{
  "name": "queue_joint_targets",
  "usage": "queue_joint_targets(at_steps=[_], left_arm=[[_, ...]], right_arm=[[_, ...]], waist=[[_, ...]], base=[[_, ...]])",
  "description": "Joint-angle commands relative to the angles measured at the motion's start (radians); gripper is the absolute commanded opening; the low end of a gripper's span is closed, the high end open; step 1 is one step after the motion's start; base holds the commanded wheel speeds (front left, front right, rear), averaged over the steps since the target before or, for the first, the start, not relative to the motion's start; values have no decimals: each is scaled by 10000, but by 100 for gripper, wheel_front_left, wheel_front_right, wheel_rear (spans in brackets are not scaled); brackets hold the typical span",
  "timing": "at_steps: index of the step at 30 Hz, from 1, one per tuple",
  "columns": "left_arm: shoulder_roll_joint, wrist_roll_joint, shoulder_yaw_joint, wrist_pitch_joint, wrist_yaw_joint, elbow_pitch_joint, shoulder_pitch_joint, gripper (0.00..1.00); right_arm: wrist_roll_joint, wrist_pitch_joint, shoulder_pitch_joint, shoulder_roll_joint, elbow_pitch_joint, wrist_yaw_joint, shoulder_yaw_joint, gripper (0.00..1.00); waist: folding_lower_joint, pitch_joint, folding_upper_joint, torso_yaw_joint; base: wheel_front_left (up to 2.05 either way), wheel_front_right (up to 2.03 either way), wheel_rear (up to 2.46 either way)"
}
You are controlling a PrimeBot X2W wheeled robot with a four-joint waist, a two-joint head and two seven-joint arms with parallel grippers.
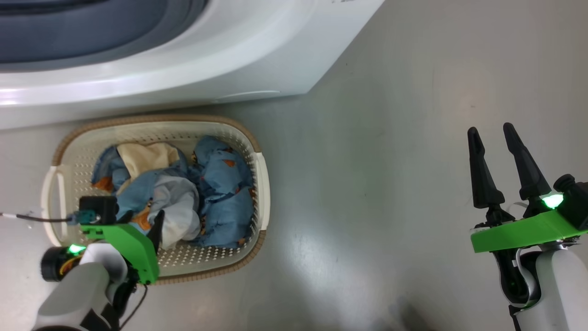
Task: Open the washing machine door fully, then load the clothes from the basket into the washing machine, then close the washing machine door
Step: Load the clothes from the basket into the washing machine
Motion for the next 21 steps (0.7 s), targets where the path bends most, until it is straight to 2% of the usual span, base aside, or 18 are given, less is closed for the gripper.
queue_joint_targets(at_steps=[1, 21], left_arm=[[431, -172, 82, 61, -15, 75, -89, 100], [1009, -1464, -1674, 938, -15, 605, -1158, 100]], right_arm=[[-132, -120, 81, 2, -257, 27, 208, 100], [-135, -120, -314, 246, -540, 27, 509, 100]], waist=[[0, 198, 0, -92], [0, 1369, 0, -575]], base=[[0, 0, 0], [0, 0, 0]])
